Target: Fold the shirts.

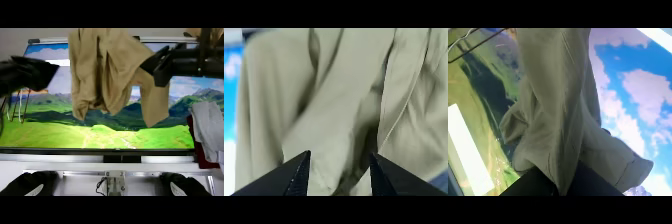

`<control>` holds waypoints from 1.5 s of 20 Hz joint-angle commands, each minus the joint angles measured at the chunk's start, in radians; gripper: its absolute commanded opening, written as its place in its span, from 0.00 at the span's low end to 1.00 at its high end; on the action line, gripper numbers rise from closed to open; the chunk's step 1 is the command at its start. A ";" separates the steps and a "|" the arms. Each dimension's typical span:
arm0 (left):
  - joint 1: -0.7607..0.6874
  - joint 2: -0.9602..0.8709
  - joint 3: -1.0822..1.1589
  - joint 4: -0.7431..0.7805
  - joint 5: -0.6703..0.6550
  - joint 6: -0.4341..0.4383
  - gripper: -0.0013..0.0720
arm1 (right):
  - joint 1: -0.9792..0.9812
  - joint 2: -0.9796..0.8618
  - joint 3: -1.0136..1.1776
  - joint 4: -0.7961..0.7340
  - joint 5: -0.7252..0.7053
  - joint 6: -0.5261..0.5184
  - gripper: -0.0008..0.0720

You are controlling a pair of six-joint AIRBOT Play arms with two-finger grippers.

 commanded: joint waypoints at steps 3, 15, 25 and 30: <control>-0.001 0.010 0.063 0.001 0.215 0.000 0.66 | 0.000 0.090 0.000 -0.068 -0.232 0.040 0.08; -0.001 0.000 0.057 0.000 0.041 0.000 0.65 | -0.256 0.142 0.035 -1.168 -0.592 0.854 0.08; -0.002 -0.032 0.056 0.000 0.032 -0.001 0.65 | -0.854 0.087 0.035 -1.136 -0.586 1.040 0.08; -0.002 -0.033 0.056 0.000 -0.022 -0.006 0.65 | -0.929 -0.019 0.117 -1.139 -0.615 1.055 0.08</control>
